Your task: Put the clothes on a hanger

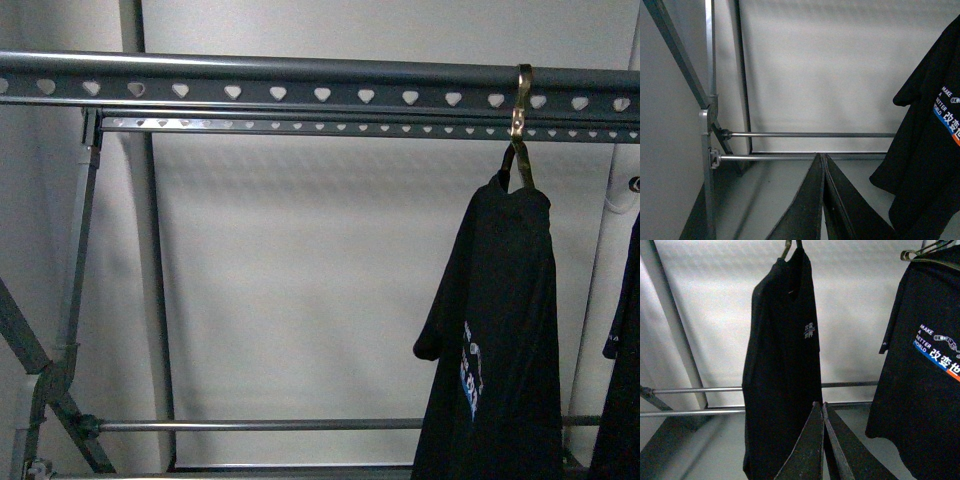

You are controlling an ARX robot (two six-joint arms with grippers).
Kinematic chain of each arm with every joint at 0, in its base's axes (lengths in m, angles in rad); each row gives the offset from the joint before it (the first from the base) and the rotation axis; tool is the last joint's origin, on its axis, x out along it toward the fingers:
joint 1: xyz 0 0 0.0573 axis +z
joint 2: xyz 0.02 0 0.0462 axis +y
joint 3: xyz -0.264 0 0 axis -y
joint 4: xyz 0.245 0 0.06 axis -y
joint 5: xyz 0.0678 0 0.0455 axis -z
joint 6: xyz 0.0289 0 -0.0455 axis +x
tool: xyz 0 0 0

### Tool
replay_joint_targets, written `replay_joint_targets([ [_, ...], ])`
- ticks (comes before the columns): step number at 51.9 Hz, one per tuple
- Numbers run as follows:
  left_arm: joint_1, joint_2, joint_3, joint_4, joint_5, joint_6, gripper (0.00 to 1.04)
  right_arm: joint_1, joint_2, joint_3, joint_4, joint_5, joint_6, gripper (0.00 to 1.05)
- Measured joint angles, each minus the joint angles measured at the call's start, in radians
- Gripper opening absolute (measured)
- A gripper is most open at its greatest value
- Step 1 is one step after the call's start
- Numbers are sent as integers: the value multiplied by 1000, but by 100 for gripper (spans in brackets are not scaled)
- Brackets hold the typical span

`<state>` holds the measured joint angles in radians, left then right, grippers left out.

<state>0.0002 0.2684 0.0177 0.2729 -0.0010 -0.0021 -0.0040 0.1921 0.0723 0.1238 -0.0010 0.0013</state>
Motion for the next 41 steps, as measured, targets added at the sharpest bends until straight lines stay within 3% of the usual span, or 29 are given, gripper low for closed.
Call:
replay_joint_targets([
  [6, 0, -34, 0, -33, 0, 0, 4, 0, -115, -16, -124, 0, 0, 2],
  [18, 0, -100, 0, -100, 0, 0, 4, 0, -174, -48, -126, 0, 0, 2],
  [23, 0, -229, 0, -254, 0, 0, 4, 0, -187, -66, -126, 0, 0, 2],
  [32, 0, -263, 0, -270, 0, 0, 4, 0, -188, -66, -126, 0, 0, 2],
  [35, 0, -263, 0, -270, 0, -1, 5, 0, -188, -66, -126, -1, -2, 9],
  [41, 0, -264, 0, -270, 0, 0, 28, 0, -188, -66, -126, 0, -1, 32],
])
